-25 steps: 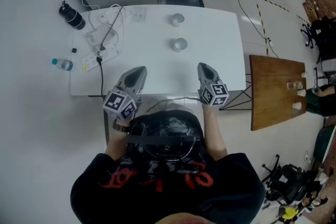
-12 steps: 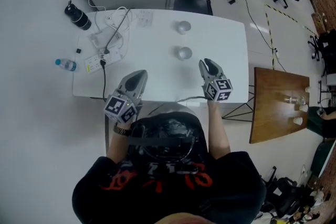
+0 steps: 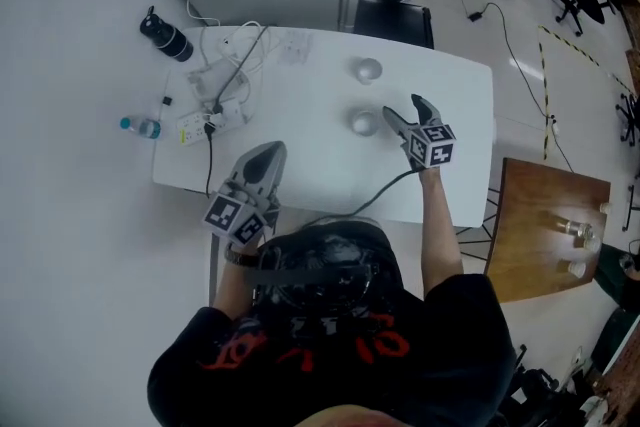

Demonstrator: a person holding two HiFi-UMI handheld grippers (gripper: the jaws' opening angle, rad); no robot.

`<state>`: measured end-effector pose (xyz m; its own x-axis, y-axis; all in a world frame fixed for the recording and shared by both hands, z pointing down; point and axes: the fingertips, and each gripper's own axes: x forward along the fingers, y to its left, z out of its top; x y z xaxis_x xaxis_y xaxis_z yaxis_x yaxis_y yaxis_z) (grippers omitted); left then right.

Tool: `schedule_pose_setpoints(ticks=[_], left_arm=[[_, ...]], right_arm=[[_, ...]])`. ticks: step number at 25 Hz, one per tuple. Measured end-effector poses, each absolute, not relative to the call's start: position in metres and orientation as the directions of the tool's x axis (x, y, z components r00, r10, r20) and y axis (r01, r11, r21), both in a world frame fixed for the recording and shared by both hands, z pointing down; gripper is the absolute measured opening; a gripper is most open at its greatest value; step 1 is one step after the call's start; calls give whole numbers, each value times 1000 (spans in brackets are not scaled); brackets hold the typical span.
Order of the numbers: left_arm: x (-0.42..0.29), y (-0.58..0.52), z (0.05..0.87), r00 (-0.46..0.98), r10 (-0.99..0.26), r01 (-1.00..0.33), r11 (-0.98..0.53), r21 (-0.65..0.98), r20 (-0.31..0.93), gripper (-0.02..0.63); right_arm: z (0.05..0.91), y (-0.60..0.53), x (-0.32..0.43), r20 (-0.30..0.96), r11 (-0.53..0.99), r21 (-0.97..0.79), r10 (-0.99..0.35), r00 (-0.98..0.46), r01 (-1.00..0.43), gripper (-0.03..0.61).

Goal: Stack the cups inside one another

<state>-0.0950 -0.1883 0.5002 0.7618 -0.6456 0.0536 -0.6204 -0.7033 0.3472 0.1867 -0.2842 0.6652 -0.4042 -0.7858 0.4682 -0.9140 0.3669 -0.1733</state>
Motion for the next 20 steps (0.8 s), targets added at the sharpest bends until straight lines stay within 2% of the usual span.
schedule_pose_setpoints(ticks=[4, 6, 17, 20], left_arm=[[-88, -194, 504, 739, -668, -652, -675, 347, 88, -9], [-86, -195, 501, 724, -684, -667, -659, 349, 92, -8], [-81, -211, 499, 659, -740, -731, -586, 350, 136, -9], [-79, -215, 499, 650, -747, -737, -575, 356, 141, -8]], right_arm=[[682, -316, 188, 514, 438, -124, -739, -435, -890, 390], [695, -331, 184, 532, 462, -136, -712, -458, -876, 449], [742, -404, 156, 611, 549, -49, -645, -460, -835, 448], [750, -414, 152, 625, 553, -61, -628, -463, -831, 423]])
